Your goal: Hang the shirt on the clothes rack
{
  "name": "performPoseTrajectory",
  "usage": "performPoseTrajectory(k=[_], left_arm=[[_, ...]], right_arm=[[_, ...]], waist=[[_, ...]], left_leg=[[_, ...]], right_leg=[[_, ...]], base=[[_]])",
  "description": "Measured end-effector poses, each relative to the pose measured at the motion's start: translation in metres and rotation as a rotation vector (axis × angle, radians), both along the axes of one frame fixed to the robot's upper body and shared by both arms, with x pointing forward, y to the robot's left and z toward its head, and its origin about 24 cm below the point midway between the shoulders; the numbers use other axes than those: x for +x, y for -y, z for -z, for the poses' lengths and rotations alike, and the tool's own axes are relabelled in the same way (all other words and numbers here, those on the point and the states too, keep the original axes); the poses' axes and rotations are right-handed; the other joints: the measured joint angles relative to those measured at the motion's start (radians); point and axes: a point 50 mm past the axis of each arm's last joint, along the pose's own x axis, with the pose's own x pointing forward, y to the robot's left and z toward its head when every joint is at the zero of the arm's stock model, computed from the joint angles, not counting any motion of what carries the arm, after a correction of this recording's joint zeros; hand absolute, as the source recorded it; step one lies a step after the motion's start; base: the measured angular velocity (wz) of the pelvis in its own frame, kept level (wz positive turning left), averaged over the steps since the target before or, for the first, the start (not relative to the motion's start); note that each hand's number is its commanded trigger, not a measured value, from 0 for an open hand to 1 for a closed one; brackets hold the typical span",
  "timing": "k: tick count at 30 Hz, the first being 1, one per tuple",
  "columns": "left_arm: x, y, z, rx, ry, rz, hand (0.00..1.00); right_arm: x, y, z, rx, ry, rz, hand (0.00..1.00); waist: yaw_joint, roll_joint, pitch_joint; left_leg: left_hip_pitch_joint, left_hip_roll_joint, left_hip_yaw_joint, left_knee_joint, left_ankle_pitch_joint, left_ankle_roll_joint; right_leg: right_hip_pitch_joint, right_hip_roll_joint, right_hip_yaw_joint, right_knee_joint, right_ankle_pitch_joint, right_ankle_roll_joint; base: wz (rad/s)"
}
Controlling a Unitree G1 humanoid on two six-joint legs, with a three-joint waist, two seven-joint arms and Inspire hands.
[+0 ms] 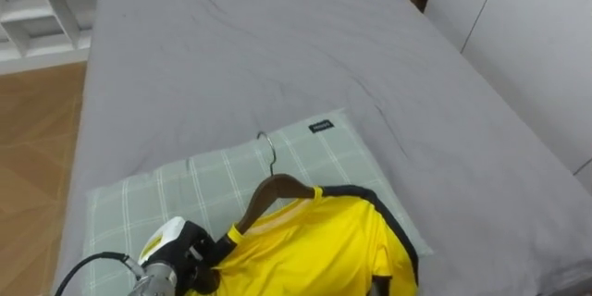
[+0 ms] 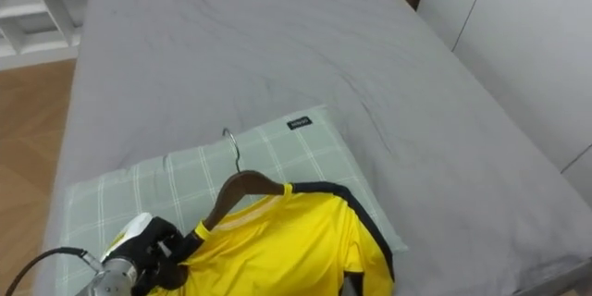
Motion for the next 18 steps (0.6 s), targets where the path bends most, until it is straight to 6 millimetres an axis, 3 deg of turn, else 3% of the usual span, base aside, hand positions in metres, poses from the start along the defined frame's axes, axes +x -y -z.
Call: performPoseTrajectory(k=[7, 11, 18], left_arm=[[-0.017, 0.002, 0.004, -0.059, 0.021, 0.029, 1.00], [-0.031, 0.001, 0.012, -0.073, 0.003, 0.019, 1.00], [-0.057, -0.001, 0.016, -0.124, 0.005, 0.022, 1.00]], right_arm=[[-0.023, 0.016, 0.003, -0.010, -0.011, 0.104, 0.00], [-0.032, 0.020, 0.004, -0.008, 0.000, 0.169, 0.00], [-0.066, 0.026, 0.010, -0.012, -0.056, 0.245, 0.00]], waist=[[0.003, 0.004, -0.0056], [0.007, 0.001, -0.0048], [0.025, -0.011, -0.0031]], left_leg=[[0.053, 0.001, -0.016, -0.009, -0.001, -0.006], [0.096, 0.001, -0.020, -0.017, -0.005, -0.011], [0.148, 0.002, -0.019, -0.036, -0.013, -0.015]], right_leg=[[0.063, 0.003, -0.018, -0.017, -0.006, -0.004], [0.112, 0.005, -0.020, -0.035, -0.010, -0.002], [0.161, 0.007, -0.018, -0.054, -0.013, -0.006]], base=[[0.06], [0.00], [-0.01]])
